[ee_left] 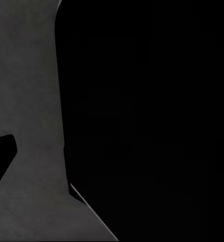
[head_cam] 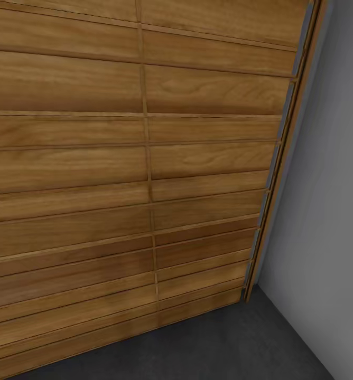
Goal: Move the two storage containers from the living room to the garage. In the garage, place one container on the floor and stack the other container on top of it (either order is fine).
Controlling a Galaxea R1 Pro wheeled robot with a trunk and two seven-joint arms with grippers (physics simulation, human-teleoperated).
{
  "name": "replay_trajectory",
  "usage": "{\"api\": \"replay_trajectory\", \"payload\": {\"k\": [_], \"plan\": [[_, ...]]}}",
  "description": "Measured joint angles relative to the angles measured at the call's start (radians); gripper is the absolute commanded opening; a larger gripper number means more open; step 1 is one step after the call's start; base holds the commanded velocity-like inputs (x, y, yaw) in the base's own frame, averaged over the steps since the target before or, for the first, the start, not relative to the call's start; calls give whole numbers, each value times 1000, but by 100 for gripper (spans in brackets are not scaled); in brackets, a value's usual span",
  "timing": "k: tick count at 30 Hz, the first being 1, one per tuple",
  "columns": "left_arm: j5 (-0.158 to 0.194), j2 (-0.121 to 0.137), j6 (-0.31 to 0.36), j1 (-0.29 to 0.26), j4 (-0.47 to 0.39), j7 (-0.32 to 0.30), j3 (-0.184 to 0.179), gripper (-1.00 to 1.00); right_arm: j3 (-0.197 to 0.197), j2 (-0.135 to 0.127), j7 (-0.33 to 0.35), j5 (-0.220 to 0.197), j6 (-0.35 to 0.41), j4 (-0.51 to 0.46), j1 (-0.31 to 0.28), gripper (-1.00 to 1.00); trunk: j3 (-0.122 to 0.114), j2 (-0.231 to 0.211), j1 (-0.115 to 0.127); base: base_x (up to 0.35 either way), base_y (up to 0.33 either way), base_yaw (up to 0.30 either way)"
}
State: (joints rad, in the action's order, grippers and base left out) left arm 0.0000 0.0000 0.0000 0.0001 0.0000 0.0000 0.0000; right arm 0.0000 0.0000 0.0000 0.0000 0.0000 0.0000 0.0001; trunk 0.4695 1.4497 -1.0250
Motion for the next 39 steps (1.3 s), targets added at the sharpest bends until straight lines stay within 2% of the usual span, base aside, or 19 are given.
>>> {"api": "replay_trajectory", "payload": {"k": [7, 20, 34, 35, 39], "plan": [[3, 5, -3, -1, -5, -1, 4, 100, 3, 0, 5, 2, -1, 0, -1, 100, 0, 0, 0, 0, 0, 0], [1, 10, -64, 0, -40, -1, 3, 100, -2, 3, 4, 10, -8, 0, -1, 100, 0, 0, 0, 0, 0, 8], [0, 15, -67, 0, -42, -1, -1, 100, -3, 0, 4, 3, -84, 5, -1, 100, 0, 0, 0, 0, 0, 243], [0, 15, -67, 0, -42, -1, -1, 100, -3, 1, 4, 3, -121, 5, -2, 100, 0, 0, 0, 0, 0, 275], [0, 15, -67, 0, -41, -1, -1, 100, -3, 0, 4, 3, -123, 5, -1, 100, 0, 0, 0, 0, 0, 276]]}}
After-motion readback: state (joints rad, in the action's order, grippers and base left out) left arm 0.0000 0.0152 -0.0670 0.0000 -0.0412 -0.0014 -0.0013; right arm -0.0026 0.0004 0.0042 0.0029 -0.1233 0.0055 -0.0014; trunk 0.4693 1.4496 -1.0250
